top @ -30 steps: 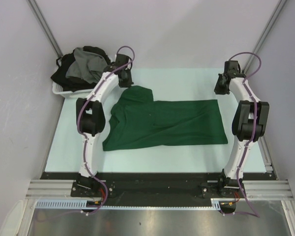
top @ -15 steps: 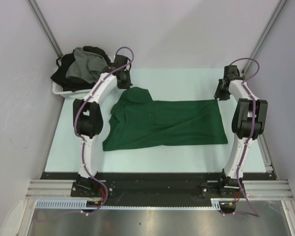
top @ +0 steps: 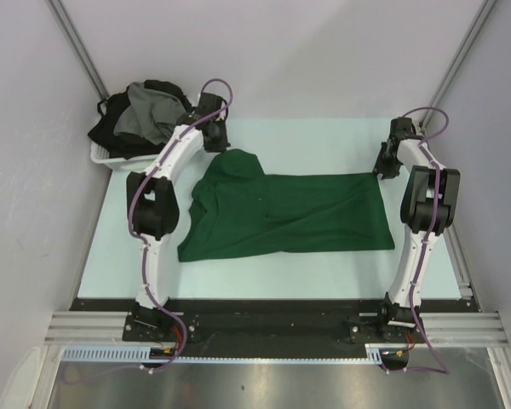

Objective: Fold and stack the t-shirts
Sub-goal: Grap the side of the flattened tshirt furthest away from the robot with both arms

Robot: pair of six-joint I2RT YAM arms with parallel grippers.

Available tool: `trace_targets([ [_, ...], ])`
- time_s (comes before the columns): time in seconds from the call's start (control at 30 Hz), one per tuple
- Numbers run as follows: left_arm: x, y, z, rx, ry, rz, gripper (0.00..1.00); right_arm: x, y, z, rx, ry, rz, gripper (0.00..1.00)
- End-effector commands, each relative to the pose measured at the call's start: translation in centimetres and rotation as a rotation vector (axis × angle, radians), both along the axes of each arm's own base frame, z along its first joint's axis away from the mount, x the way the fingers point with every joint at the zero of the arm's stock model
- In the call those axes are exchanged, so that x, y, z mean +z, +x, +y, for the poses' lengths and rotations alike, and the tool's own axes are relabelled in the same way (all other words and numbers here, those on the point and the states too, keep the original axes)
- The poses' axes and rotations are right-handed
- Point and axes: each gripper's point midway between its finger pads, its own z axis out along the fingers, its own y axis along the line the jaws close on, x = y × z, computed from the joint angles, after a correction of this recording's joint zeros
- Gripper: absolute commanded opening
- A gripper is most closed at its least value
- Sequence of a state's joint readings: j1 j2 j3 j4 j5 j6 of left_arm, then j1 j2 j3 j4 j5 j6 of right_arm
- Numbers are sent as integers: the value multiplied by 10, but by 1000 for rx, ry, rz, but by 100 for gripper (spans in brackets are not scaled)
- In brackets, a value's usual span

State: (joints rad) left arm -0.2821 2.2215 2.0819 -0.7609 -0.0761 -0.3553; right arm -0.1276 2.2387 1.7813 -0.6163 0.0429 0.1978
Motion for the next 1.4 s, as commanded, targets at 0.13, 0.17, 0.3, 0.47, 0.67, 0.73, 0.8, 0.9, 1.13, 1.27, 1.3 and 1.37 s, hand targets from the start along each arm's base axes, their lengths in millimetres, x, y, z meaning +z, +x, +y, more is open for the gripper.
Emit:
trace_targets([
  [0.13, 21, 7, -7, -23, 9, -54, 0, 6, 18, 1, 5, 27, -42, 33],
  [0.17, 19, 6, -7, -24, 12, -49, 0, 7, 19, 1, 6, 26, -44, 33],
  [0.3, 18, 5, -6, -24, 15, -45, 0, 2, 20, 7, 20, 53, -36, 33],
  [0.47, 19, 4, -6, -24, 15, -47, 0, -1, 21, 9, 31, 59, -37, 34],
  [0.67, 17, 2, -5, -24, 19, -42, 0, -2, 22, 14, 39, 76, -31, 33],
  [0.73, 15, 1, -5, -24, 19, -39, 0, -3, 21, 17, 43, 79, -25, 24],
  [0.8, 15, 1, -6, -24, 18, -40, 0, -4, 19, 18, 48, 84, -21, 15],
  [0.9, 18, 3, -7, -25, 15, -47, 0, -4, 17, 19, 50, 87, -20, 0],
  [1.13, 23, 2, -7, -30, 16, -50, 0, 5, 17, 20, 50, 81, -35, 0],
  [1.27, 34, 0, -9, -34, 12, -68, 0, 21, 18, 21, 56, 73, -71, 0],
  [1.3, 36, 0, -9, -37, 12, -71, 0, 32, 19, 21, 59, 68, -91, 0],
  [1.37, 42, -2, -8, -38, 14, -78, 0, 38, 19, 24, 68, 61, -107, 0],
])
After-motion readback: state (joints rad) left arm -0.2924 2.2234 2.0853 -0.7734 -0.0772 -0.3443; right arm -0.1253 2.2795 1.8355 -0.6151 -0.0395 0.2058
